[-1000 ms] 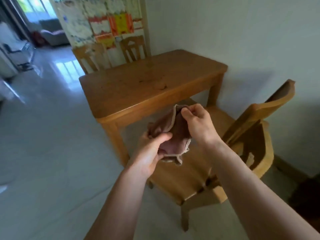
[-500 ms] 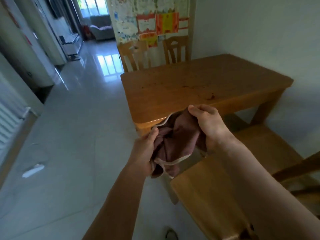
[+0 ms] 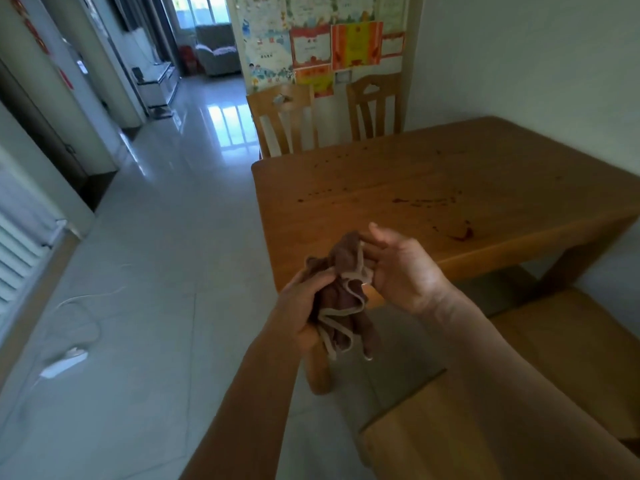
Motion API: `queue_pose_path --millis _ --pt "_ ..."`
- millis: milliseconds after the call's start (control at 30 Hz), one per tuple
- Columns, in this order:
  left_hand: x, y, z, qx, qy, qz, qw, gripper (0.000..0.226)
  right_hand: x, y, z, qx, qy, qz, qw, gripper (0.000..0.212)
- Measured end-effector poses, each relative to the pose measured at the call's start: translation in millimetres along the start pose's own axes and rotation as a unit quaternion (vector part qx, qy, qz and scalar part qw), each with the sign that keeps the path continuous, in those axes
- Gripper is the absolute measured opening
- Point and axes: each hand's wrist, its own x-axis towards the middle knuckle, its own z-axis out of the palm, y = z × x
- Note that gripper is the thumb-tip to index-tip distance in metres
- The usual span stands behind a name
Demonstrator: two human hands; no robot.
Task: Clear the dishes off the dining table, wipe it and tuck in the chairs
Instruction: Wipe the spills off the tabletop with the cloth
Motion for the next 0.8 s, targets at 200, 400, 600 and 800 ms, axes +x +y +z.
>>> queue_pose_path --millis 200,400,600,800 --pt "71 19 -1 -0.053 0.065 0.000 0.997 0.063 55 -1 -15 -0.196 0.192 -0.013 0.962 0.033" --pt "132 45 1 -0.059 -0.008 -0.047 0.997 0.064 107 1 -2 -0.211 0.145 0.031 0.966 0.044" --pt "209 98 -17 0.045 0.063 0.025 0.997 0.017 189 -42 -1 -0.101 0.314 -0.077 0.941 0.009" --pt "285 158 -36 0.128 0.112 0.109 0.979 0.063 259 -82 -15 -0.190 0.425 -0.089 0.880 0.034"
